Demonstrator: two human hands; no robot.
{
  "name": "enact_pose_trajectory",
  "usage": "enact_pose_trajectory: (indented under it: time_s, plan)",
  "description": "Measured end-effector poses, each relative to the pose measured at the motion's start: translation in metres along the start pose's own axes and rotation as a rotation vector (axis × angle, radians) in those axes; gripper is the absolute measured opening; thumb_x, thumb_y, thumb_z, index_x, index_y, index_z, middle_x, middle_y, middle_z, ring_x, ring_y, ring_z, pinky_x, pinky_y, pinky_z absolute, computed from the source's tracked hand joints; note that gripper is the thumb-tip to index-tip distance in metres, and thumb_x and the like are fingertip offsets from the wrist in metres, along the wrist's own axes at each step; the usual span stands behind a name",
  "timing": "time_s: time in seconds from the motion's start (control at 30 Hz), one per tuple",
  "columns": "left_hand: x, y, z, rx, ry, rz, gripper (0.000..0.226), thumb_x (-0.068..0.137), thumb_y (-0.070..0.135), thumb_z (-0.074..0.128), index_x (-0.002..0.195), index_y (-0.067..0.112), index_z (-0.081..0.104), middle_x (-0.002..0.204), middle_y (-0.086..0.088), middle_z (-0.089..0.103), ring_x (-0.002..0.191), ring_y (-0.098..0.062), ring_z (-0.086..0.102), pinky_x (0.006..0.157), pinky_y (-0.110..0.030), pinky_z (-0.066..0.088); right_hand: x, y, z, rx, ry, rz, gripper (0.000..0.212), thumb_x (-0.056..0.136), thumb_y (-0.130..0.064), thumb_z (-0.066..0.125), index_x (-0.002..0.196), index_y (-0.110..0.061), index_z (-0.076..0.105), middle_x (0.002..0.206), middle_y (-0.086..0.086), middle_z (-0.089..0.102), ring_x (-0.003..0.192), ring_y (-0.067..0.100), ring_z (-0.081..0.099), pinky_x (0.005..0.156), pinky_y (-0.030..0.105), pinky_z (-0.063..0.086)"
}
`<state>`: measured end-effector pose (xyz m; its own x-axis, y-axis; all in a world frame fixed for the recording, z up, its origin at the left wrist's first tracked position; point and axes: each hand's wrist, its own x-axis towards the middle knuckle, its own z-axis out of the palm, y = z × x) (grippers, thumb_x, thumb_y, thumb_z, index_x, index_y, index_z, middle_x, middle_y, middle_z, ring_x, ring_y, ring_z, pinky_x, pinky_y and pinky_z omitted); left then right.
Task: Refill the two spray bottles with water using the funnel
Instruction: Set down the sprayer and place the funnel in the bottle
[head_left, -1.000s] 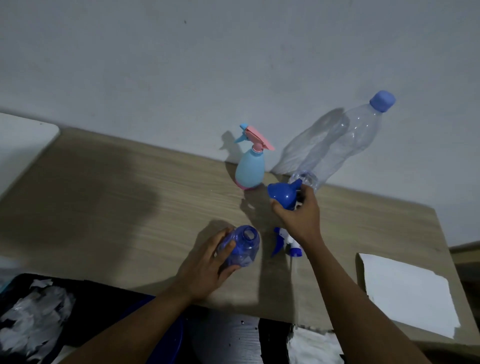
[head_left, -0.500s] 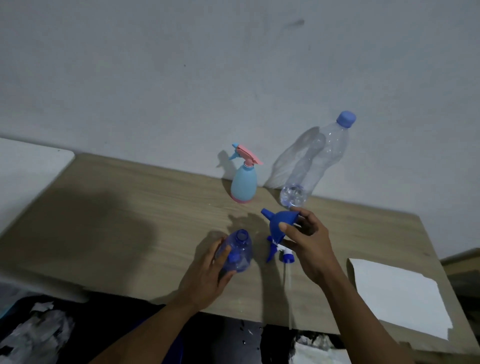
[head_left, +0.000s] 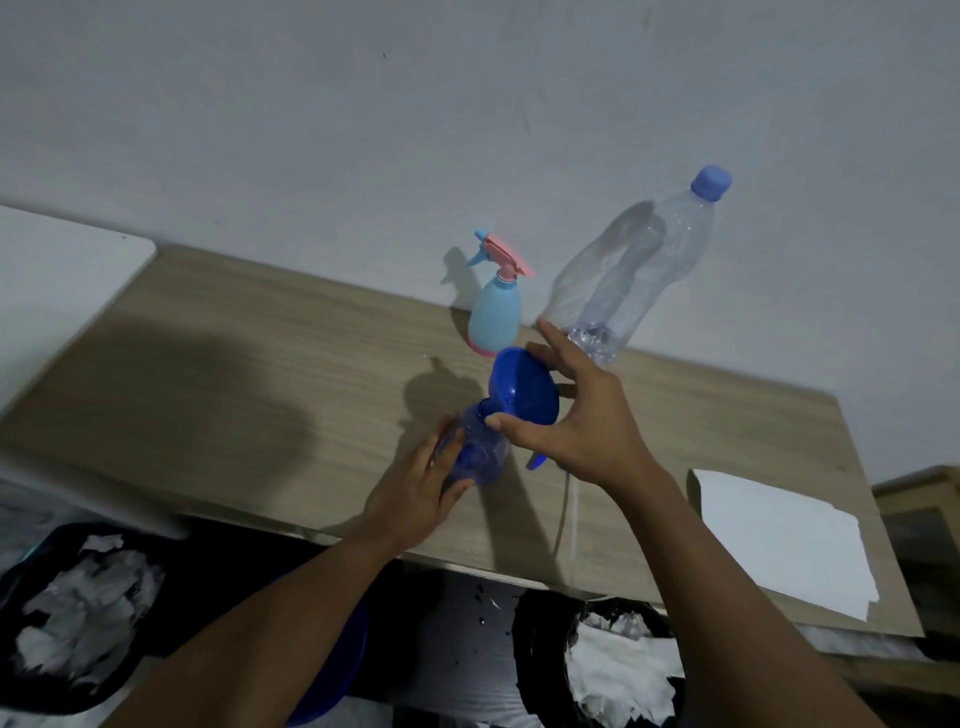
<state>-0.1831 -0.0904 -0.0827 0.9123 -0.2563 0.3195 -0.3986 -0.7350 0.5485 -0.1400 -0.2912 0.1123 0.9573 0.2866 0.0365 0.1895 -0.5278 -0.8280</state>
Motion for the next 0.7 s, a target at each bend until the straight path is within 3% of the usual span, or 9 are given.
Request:
enact_pose_trajectory:
  time_s: [0.07,0.13,0.23,0.4,0.57,0.7]
  plan:
    - [0.0,0.001,-0.001,-0.021,0.003,0.007,0.074,0.1,0.056,0.037,0.157,0.035,-0.006,0.161,-0.007,0.023,0.129,-0.03,0.055,0.087,-0.045,0.059,0.005,-0.005,0.002,-0.098,-0.045,-0.021,0.115,0.059,-0.07,0.081,0.154,-0.037,0.027,0.139,-0.013,0.057,0.13,0.005,0.051,0.105,0.036,0.051]
    - [0.0,0.003,-0.003,-0.021,0.022,0.015,0.08,0.098,0.05,0.045,0.157,0.035,-0.008,0.159,-0.007,0.023,0.125,-0.032,0.058,0.084,-0.045,0.06,0.009,-0.008,0.005,-0.146,-0.074,-0.027,0.117,0.057,-0.075,0.078,0.154,-0.038,0.023,0.142,-0.013,0.055,0.133,0.01,0.048,0.105,0.044,0.05]
    - [0.0,0.003,-0.002,-0.026,0.029,0.021,0.085,0.096,0.044,0.051,0.157,0.036,-0.007,0.157,-0.008,0.026,0.118,-0.032,0.062,0.079,-0.042,0.061,0.01,-0.01,0.009,-0.177,-0.095,-0.019,0.119,0.056,-0.075,0.079,0.155,-0.036,0.024,0.143,-0.012,0.054,0.133,0.013,0.047,0.106,0.045,0.048]
    - [0.0,-0.005,0.001,-0.064,-0.028,-0.015,0.082,0.099,0.045,0.051,0.158,0.033,-0.004,0.165,-0.004,0.015,0.131,-0.025,0.052,0.089,-0.043,0.058,0.01,-0.007,0.01,-0.155,-0.099,-0.027,0.119,0.054,-0.075,0.079,0.154,-0.038,0.025,0.144,-0.014,0.052,0.132,0.013,0.046,0.106,0.046,0.049]
    - [-0.002,-0.002,-0.001,-0.023,0.005,0.008,0.082,0.098,0.046,0.051,0.158,0.031,-0.002,0.16,-0.011,0.026,0.128,-0.026,0.053,0.092,-0.043,0.057,0.009,-0.003,0.006,-0.115,-0.08,-0.019,0.12,0.051,-0.076,0.08,0.153,-0.042,0.026,0.147,-0.01,0.048,0.127,0.009,0.051,0.101,0.037,0.053]
    - [-0.013,0.004,-0.009,0.06,0.066,-0.018,0.077,0.098,0.053,0.046,0.159,0.026,0.008,0.159,-0.015,0.03,0.132,-0.03,0.048,0.096,-0.042,0.054,0.001,0.008,-0.006,-0.001,0.037,-0.027,0.093,0.071,-0.068,0.074,0.15,-0.038,0.035,0.139,-0.015,0.054,0.119,0.002,0.054,0.092,0.022,0.052]
